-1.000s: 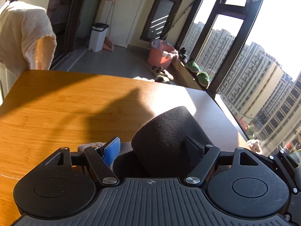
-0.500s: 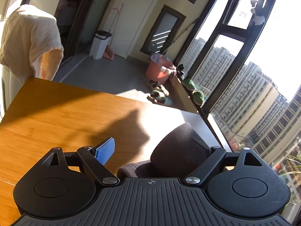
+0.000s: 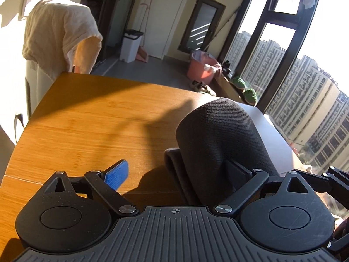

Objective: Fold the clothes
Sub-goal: 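Roll the strip tighter with the right gripper while the left gripper presses from above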

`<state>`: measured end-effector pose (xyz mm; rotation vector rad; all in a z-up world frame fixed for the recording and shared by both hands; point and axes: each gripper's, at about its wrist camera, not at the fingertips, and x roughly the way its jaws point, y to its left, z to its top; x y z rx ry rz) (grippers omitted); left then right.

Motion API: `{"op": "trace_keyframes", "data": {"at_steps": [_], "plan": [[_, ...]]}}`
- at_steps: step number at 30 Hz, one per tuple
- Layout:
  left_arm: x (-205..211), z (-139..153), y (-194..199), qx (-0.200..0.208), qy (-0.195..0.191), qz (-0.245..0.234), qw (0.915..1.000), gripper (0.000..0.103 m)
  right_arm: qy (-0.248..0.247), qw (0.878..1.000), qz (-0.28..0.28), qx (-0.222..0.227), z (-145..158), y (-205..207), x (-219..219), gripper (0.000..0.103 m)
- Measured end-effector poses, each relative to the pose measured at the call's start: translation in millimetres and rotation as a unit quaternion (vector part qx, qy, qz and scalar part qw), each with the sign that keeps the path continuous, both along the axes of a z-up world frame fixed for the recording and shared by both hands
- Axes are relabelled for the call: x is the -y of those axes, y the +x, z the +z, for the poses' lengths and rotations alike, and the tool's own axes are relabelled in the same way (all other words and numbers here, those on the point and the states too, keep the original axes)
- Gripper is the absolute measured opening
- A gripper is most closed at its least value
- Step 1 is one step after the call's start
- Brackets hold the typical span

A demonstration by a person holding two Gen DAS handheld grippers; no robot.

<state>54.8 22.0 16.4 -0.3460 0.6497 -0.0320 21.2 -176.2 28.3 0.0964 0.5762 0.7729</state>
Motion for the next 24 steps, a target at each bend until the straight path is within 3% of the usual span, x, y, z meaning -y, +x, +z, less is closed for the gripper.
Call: {"op": "trace_keyframes", "data": {"at_steps": [3,4,6,13,19,24], "plan": [[-1,-4,0,0.004,-0.014,0.000,0.9999,0.098,0.044,0.996,-0.014,-0.078,-24,30,6,0.074],[0,-5,0,0.006,-0.016,-0.001,0.9998,0.098,0.062,0.994,-0.013,-0.090,-28,34,9,0.061],[4,-8,4,0.010,-0.012,-0.001,0.9999,0.098,0.082,0.992,-0.018,-0.099,-33,38,13,0.057],[14,-23,35,0.026,-0.057,0.006,0.9980,0.099,0.052,0.995,-0.065,-0.060,-26,49,22,0.054],[36,-21,57,0.041,-0.032,0.010,0.9986,0.099,0.024,0.996,-0.081,-0.023,-26,51,15,0.057],[32,-8,44,0.038,-0.031,0.017,0.9987,0.098,0.022,0.996,-0.082,-0.001,-28,48,21,0.058]]}}
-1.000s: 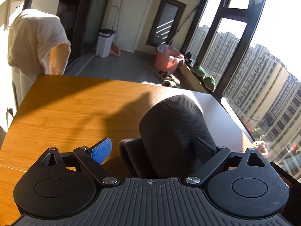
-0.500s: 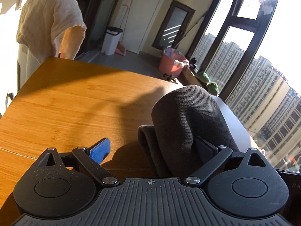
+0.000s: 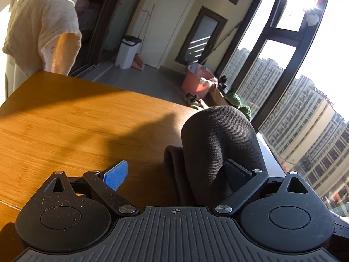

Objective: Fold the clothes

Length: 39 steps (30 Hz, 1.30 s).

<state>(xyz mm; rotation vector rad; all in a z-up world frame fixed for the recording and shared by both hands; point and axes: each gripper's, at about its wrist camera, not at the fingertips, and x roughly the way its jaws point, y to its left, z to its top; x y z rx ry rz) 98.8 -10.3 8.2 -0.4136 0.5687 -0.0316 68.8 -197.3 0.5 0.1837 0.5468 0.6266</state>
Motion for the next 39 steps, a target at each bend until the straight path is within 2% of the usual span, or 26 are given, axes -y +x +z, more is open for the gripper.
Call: {"op": "trace_keyframes", "data": {"at_steps": [5,11,16,19,24,26,30,35,39], "plan": [[9,2,-10,0.002,0.056,-0.012,0.9983,0.098,0.002,1.000,-0.014,-0.003,-1,2,3,0.069],[6,-14,-11,-0.002,0.019,0.002,0.9998,0.102,-0.021,0.999,-0.037,0.005,0,-1,-1,0.081],[11,-13,-15,-0.003,0.044,0.009,0.9990,0.103,-0.019,0.998,-0.051,-0.009,-1,4,2,0.095],[12,-13,-14,-0.004,0.044,0.008,0.9990,0.103,-0.020,0.998,-0.062,-0.010,-1,3,4,0.100],[14,-12,-17,-0.001,0.050,0.010,0.9987,0.103,-0.007,0.995,-0.097,0.010,4,-9,8,0.103],[13,-12,-17,-0.001,0.048,0.011,0.9988,0.103,0.009,0.994,-0.108,-0.003,5,-8,12,0.103],[11,-13,-17,-0.001,0.043,0.010,0.9990,0.103,0.005,0.992,-0.118,-0.041,3,3,10,0.103],[10,-13,-18,-0.002,0.043,0.016,0.9989,0.103,-0.036,0.992,-0.116,-0.029,9,12,-3,0.103],[5,-15,-15,-0.010,0.027,0.026,0.9993,0.103,-0.023,0.991,-0.118,-0.050,5,18,-2,0.103]]}}
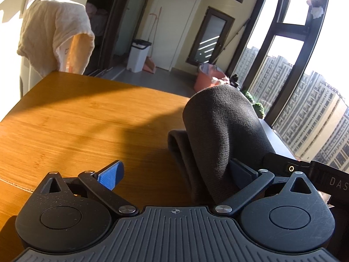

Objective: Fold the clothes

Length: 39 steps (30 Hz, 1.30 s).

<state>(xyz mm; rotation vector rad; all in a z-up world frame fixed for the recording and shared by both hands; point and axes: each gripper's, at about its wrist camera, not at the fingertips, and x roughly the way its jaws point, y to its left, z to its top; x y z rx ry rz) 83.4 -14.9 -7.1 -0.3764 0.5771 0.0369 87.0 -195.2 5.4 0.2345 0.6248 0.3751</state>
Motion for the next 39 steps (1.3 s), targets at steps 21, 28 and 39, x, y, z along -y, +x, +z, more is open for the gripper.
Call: {"op": "trace_keyframes", "data": {"at_steps": [21,28,39], "plan": [[-1,-2,1,-0.001,-0.003,-0.004,1.0000,0.103,0.034,0.999,0.005,-0.015,-16,-7,9,0.103],[-2,-3,1,-0.001,-0.005,-0.005,1.0000,0.103,0.038,0.999,0.006,-0.017,-17,-7,11,0.103],[-3,-3,0,0.000,-0.009,-0.005,0.9999,0.103,0.034,0.999,0.005,-0.014,-17,-9,10,0.103]]}}
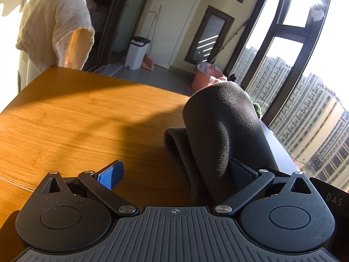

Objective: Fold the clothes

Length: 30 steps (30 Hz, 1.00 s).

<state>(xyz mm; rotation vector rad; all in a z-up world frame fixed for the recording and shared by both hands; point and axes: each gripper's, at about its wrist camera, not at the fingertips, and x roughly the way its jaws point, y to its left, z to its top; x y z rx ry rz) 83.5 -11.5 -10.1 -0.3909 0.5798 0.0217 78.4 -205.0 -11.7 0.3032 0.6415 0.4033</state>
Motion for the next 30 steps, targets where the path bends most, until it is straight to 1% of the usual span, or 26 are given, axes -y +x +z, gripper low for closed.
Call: {"op": "trace_keyframes", "data": {"at_steps": [21,28,30], "plan": [[0,0,-1,0.001,-0.002,0.001,1.0000,0.103,0.002,1.000,-0.001,0.000,0,0,-1,0.103],[-5,1,-20,0.024,-0.013,0.013,0.9995,0.103,0.007,1.000,0.001,-0.004,-1,2,-1,0.103],[-4,2,-19,0.016,-0.005,0.017,0.9997,0.103,-0.004,1.000,0.001,0.000,0,3,-4,0.103]]}}
